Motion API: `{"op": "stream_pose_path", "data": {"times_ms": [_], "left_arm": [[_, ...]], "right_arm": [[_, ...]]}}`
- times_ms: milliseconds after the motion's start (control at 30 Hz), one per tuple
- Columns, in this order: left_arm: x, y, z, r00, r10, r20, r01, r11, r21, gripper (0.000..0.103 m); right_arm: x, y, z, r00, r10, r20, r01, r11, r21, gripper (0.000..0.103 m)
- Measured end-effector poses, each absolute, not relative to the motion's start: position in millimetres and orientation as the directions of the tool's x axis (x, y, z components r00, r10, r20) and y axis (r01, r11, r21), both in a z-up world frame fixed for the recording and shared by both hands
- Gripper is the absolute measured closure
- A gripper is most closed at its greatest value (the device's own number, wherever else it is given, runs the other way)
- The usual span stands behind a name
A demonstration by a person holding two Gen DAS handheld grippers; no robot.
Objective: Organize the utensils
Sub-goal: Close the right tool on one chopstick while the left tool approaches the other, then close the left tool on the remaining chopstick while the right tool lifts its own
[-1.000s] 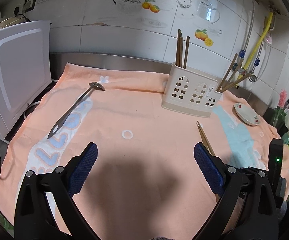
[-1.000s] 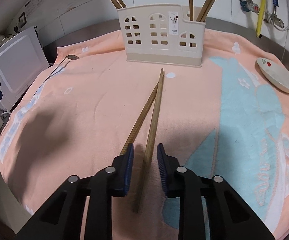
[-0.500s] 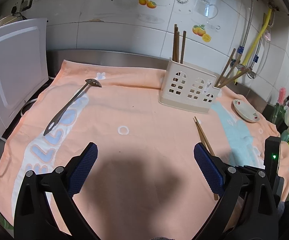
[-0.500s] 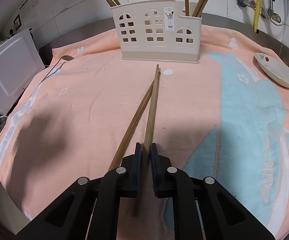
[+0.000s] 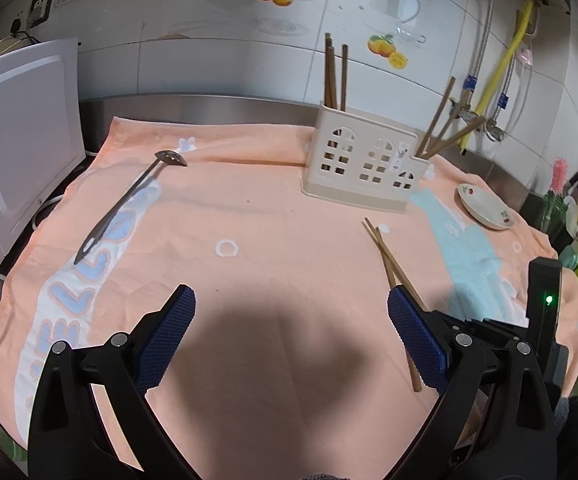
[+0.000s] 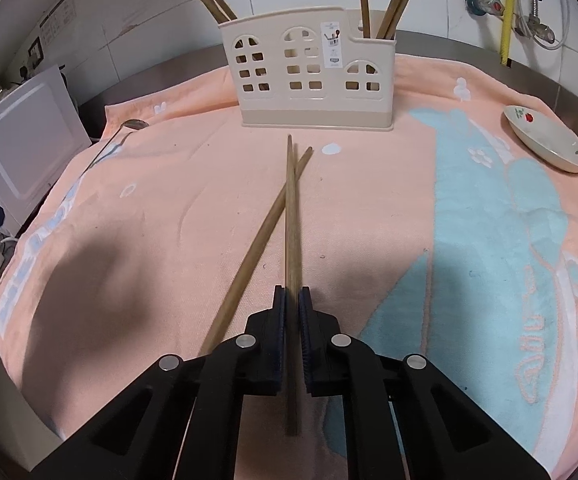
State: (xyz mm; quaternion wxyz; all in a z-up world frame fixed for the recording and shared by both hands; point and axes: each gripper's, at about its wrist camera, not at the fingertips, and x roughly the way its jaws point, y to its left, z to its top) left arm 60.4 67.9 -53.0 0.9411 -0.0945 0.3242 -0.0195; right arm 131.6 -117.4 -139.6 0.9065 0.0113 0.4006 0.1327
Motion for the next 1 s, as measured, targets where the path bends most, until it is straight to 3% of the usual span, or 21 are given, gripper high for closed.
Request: {"op": "stream_pose_path", "data": {"times_ms": [400,700,967,1000], "left_arm": [[66,26,-75,0.733,-0.173,-0.657,0.065,0.981,-0.185,0.010],[78,-24,-105,0.648,-0.278,-0.709,0.191,0.961,-0.201,0.039],[98,-50,-127,0.587,-0.308,-0.748,0.227,0.950,-0.213,0.082],[101,-52,-129,0.582,-0.305,-0.754,0.224,0.951,-0.212,0.083]], "right_arm": [[112,-140,-109,0.697,0.283,-0.658,-0.266,0.955,0.129,0.096],[96,-161,-81,0.742,0.312,-0.593,-0.289,0.948,0.136,0.096],[90,-181,-66,0.766,0.316,-0.560,-0.283,0.948,0.148,0.096],[90,-182,-66,0.768,0.316,-0.557,-0.282,0.948,0.149,0.096]]}}
